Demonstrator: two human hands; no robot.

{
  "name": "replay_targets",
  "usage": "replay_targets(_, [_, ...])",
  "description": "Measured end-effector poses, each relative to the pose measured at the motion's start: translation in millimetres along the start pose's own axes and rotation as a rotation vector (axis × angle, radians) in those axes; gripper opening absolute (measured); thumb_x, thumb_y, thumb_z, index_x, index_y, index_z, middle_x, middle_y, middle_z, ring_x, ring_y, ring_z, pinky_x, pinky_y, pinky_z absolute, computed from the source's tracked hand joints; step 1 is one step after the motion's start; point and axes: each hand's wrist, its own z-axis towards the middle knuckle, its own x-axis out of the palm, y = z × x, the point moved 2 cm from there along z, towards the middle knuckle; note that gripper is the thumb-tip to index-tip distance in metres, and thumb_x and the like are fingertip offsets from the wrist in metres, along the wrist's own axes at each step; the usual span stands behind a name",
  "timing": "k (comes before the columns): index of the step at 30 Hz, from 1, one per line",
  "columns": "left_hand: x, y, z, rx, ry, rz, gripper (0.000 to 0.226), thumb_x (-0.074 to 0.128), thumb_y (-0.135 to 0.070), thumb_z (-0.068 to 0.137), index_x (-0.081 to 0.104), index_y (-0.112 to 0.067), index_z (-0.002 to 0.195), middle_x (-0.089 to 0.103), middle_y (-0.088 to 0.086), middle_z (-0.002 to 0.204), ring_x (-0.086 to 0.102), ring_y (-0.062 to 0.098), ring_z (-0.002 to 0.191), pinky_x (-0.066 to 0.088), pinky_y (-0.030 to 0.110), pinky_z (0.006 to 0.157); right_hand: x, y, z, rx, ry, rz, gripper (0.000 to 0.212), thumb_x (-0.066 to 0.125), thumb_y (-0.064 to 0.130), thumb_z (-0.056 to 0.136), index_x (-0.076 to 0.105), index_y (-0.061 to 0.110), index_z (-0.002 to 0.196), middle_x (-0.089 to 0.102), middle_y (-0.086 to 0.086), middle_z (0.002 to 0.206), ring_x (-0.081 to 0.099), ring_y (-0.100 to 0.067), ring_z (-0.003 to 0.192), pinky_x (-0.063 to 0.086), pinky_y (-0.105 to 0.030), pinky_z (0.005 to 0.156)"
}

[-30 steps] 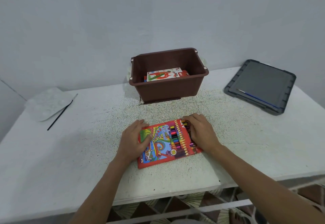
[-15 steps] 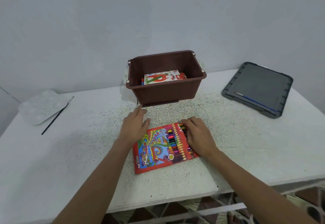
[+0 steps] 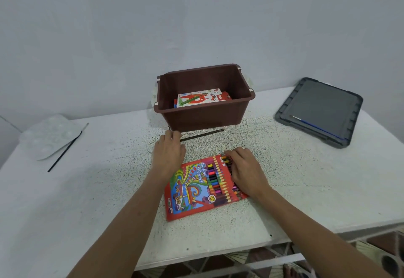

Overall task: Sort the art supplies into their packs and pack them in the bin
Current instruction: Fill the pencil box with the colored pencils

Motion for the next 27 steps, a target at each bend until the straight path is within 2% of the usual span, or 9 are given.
replay_targets(5, [2.6, -4.7, 0.3, 0.120, 0.032, 0.104, 0.031, 0.051, -0.023, 0.098, 0.059, -0.021, 0.128, 0.059, 0.005, 0.125, 0.052, 0.026, 0.114, 0.043, 0.042, 0.094, -1.6, 1.9, 0.0, 0.009, 0.000, 0.011, 0.044, 0.029, 0.023, 0.089, 0.064, 0.010, 0.113, 0.061, -0.004, 0.102, 0.051, -0.020, 0.089, 0.048, -0.036, 0.076])
replay_targets(9, [0.3, -9.5, -3.4, 0.141, 0.021, 0.092, 0.033, 0.056, -0.014, 0.094, 0.063, -0.025, 0.124, 0.064, 0.001, 0.118, 0.056, 0.025, 0.111, 0.045, 0.041, 0.093, -2.8, 2.4, -0.5, 0.010, 0.004, 0.015, 0.044, 0.030, 0.025, 0.090, 0.064, 0.009, 0.113, 0.061, -0.004, 0.102, 0.052, -0.020, 0.090, 0.048, -0.036, 0.077])
replay_targets(13, [-2.3, -10.3, -10.3, 0.193, -0.030, 0.084, 0.031, 0.060, -0.013, 0.092, 0.065, -0.020, 0.121, 0.062, 0.003, 0.112, 0.058, 0.023, 0.103, 0.049, 0.040, 0.087, -3.4, 1.9, -1.3, 0.009, -0.002, 0.013, 0.043, 0.031, 0.025, 0.089, 0.063, 0.010, 0.112, 0.061, -0.003, 0.102, 0.052, -0.020, 0.091, 0.049, -0.036, 0.077])
replay_targets(16, [-9.2, -10.2, -17.7, 0.127, -0.108, -0.155, 0.020, 0.058, -0.016, 0.094, 0.064, -0.017, 0.113, 0.061, 0.002, 0.108, 0.060, 0.019, 0.095, 0.051, 0.040, 0.082, -4.9, 3.9, -1.7, 0.007, -0.010, 0.025, 0.042, 0.031, 0.025, 0.089, 0.063, 0.010, 0.112, 0.061, -0.003, 0.102, 0.053, -0.020, 0.091, 0.049, -0.036, 0.077])
replay_targets(19, [-21.9, -15.5, -29.0, -0.044, -0.141, -0.549, 0.009, 0.061, -0.016, 0.093, 0.060, -0.021, 0.101, 0.063, -0.008, 0.099, 0.063, 0.003, 0.088, 0.050, 0.021, 0.078, -5.9, 4.6, -1.5, 0.020, -0.014, 0.049, 0.041, 0.033, 0.027, 0.091, 0.062, 0.010, 0.114, 0.060, -0.004, 0.105, 0.055, -0.019, 0.092, 0.050, -0.035, 0.078])
replay_targets(21, [-27.3, -18.2, -35.0, -0.159, -0.103, -0.809, 0.012, 0.067, -0.013, 0.089, 0.060, -0.022, 0.093, 0.067, -0.013, 0.091, 0.065, -0.004, 0.085, 0.048, 0.012, 0.077, -6.5, 4.6, -1.1, 0.025, -0.020, 0.056, 0.039, 0.034, 0.027, 0.093, 0.061, 0.011, 0.117, 0.058, -0.003, 0.106, 0.055, -0.017, 0.093, 0.051, -0.035, 0.078])
replay_targets(24, [-28.5, -20.4, -44.2, -0.245, -0.033, -1.115, 0.012, 0.074, -0.009, 0.084, 0.066, -0.014, 0.092, 0.072, -0.003, 0.088, 0.069, 0.006, 0.085, 0.054, 0.019, 0.079, -7.9, 8.1, -2.3, -0.037, -0.039, 0.035, 0.036, 0.038, 0.029, 0.097, 0.060, 0.010, 0.118, 0.058, -0.004, 0.107, 0.055, -0.018, 0.093, 0.052, -0.037, 0.077])
replay_targets(27, [-25.0, -27.1, -55.1, -0.311, 0.031, -1.263, 0.013, 0.075, -0.007, 0.083, 0.066, -0.009, 0.093, 0.074, 0.004, 0.087, 0.072, 0.018, 0.084, 0.057, 0.029, 0.075, -10.2, 20.4, -2.0, -0.178, -0.069, -0.006, 0.033, 0.044, 0.027, 0.099, 0.060, 0.007, 0.120, 0.059, -0.007, 0.108, 0.054, -0.020, 0.095, 0.050, -0.034, 0.078])
